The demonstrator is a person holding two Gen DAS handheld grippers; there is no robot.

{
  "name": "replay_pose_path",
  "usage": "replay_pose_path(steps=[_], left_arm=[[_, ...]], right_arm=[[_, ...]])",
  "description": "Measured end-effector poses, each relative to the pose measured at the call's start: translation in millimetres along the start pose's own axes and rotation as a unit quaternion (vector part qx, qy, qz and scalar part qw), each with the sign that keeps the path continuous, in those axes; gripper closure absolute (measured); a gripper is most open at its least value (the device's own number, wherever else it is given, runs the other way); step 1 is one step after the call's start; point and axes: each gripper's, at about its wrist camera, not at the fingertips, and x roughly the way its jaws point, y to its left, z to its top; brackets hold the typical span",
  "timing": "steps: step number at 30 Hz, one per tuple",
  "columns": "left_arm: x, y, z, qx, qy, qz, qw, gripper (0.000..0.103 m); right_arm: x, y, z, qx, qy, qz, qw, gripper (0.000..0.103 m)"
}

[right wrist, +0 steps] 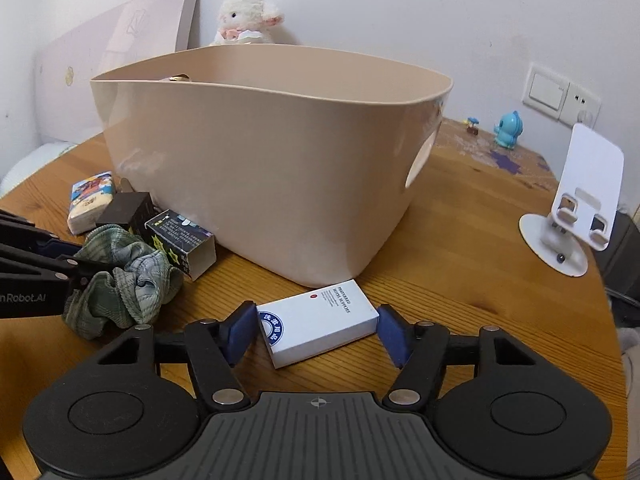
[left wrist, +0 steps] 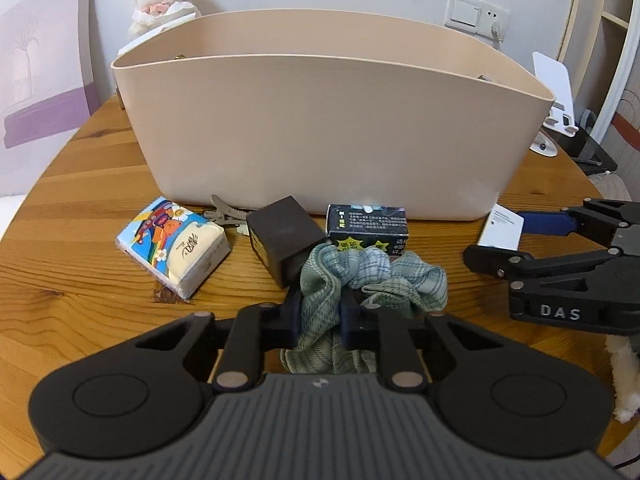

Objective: Organize objects
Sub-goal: 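Grasp the green plaid scrunchie with left tool while right grasps white card box, then carry both held items into the beige basket and release them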

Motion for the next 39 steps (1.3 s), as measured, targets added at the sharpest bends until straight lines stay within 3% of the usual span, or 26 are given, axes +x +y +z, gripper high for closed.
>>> replay_pose_path(steps=[9,15,21,39], left_arm=[[-7,1,-6,0.0,-0.002,-0.011,0.9999,0.09],[-18,2,-8,0.004,-0.008,-0.027,0.9996,0.092],[-37,3,-6,0.01,-0.032,-0.029,0.999,0.093],[-104,29,42,0.016,-0.15,-0.007,0.9885,0.092]], right_arm=[[-18,5,-9,0.01,-0.014,-0.009,1.0,0.041],[-48,7,-6,0.022,-0.047,-0.01,0.999,0.041],[-70,12,1,0.022,-0.058,-0.017,0.998,0.041],[-124,10,56,0.043,-0.168,-0.028,0.984,0.041]])
